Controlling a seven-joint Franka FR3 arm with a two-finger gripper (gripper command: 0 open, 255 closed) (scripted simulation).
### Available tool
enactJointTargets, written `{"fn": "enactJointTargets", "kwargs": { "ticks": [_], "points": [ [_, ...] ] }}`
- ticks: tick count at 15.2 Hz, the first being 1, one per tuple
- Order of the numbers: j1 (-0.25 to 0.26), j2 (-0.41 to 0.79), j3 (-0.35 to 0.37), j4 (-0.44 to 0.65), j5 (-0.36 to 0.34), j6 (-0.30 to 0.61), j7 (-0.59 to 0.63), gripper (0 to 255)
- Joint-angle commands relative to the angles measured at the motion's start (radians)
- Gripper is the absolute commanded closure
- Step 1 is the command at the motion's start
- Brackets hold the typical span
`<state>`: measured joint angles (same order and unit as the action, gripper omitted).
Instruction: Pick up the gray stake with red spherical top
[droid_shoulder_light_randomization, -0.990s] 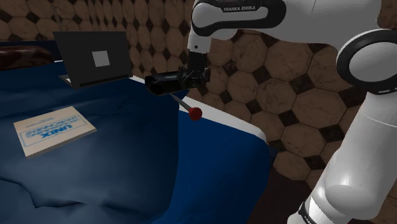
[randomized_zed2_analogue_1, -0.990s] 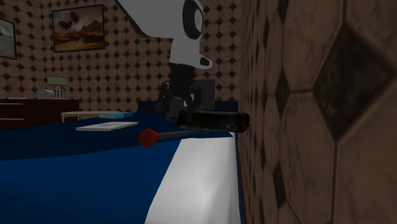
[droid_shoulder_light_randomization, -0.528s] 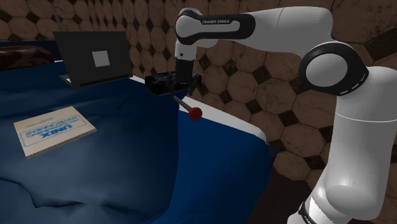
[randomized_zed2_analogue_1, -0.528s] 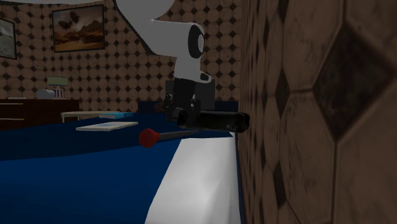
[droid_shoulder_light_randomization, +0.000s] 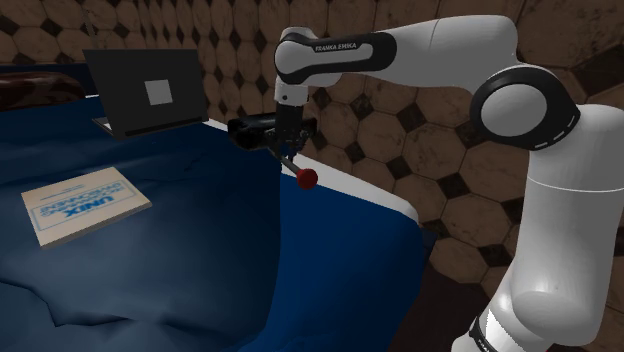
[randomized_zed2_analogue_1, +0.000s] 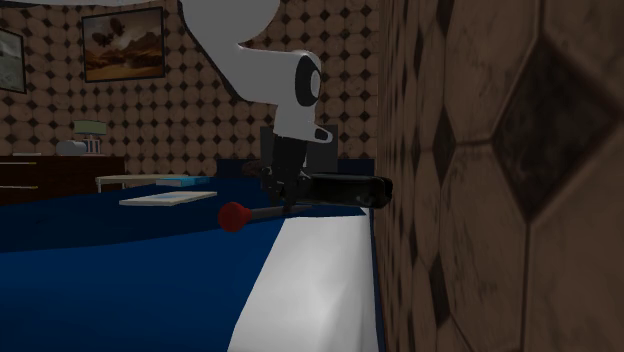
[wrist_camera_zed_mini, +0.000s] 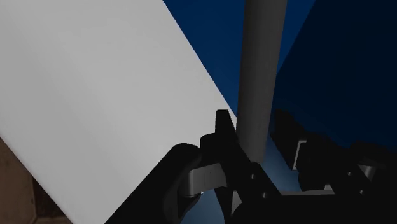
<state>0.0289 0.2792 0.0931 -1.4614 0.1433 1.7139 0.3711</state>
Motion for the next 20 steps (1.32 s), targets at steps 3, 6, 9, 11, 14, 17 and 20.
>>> {"fn": "enactJointTargets", "kwargs": {
  "ticks": [3, 6, 9, 11, 14, 17, 20],
  "points": [
    [0.000, 0.000, 0.000, -0.001, 0.000, 0.001, 0.000, 255],
    [0.000, 0.000, 0.000, -0.001, 0.000, 0.001, 0.000, 255],
    [-0.001, 0.001, 0.000, 0.014, 0.000, -0.013, 0.001, 255],
    [-0.001, 0.004, 0.000, 0.045, -0.001, -0.041, 0.005, 255],
    [-0.001, 0.010, 0.000, 0.094, -0.002, -0.083, 0.011, 255],
    [0.000, 0.020, 0.000, 0.148, -0.003, -0.127, 0.018, 255],
    [0.000, 0.032, 0.001, 0.208, -0.004, -0.174, 0.025, 255]
  ]
}}
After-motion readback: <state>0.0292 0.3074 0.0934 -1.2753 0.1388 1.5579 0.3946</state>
